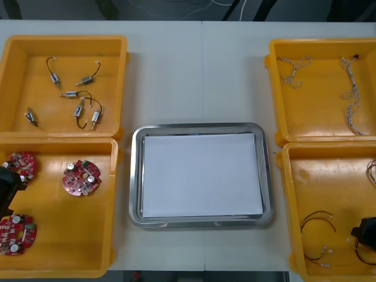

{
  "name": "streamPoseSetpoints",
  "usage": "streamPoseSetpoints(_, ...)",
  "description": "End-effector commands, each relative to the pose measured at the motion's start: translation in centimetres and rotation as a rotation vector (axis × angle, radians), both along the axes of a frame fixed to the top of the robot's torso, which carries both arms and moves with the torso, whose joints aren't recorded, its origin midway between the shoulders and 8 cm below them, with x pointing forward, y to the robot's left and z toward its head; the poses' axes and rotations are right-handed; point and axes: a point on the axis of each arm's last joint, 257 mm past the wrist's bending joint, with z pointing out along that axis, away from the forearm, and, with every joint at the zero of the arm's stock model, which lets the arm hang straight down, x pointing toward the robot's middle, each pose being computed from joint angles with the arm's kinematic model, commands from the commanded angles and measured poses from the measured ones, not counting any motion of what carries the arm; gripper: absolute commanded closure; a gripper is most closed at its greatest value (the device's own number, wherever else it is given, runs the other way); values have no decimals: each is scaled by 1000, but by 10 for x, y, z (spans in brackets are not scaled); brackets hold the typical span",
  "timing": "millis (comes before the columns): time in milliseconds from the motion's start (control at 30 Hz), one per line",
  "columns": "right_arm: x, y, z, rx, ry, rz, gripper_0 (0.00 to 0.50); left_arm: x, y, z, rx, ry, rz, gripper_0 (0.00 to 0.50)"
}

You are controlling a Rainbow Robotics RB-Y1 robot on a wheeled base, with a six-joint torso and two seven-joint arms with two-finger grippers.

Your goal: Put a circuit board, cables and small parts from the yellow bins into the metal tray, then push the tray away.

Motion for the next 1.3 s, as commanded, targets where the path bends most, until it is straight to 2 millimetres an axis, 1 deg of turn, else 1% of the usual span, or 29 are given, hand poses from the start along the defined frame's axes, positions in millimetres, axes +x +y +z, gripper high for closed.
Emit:
streamPoseSetpoints(33,-13,4,-16,21,19,-45,0,-2,13,-12,-30,-6,98,0)
streamPoseSetpoints(200,-12,6,-19,25,14,-46,0,-3,13,-18,-44,5,112,0)
streamPoseSetpoints(533,-12,10,-21,37,12,-50,0,-9,1,-33,-83,26,125,0)
streamPoseSetpoints(567,-12,10,-21,38,12,-51,42,-10,0,-35,-84,30,124,0)
streamPoseSetpoints(633,-12,10,-21,37,12,-51,175,-10,0,-36,-85,31,126,0)
streamPoseSetpoints(667,-12,10,-21,35,11,-48,437,-13,1,-38,-80,38,129,0)
streamPoseSetpoints(700,-12,10,-21,35,11,-48,437,-13,1,-38,-80,38,129,0)
streamPoseSetpoints(733,-12,9,-21,33,10,-48,500,-15,2,-40,-79,42,132,0)
streamPoseSetpoints(1033,-2,6,-16,24,-30,-48,500,-29,8,-58,-77,68,156,0)
streamPoseSetpoints(1167,6,1,-7,12,-55,-44,500,-28,11,-68,-82,78,163,0)
streamPoseSetpoints(1300,19,-2,11,-11,-97,-29,500,-23,15,-73,-83,63,170,0)
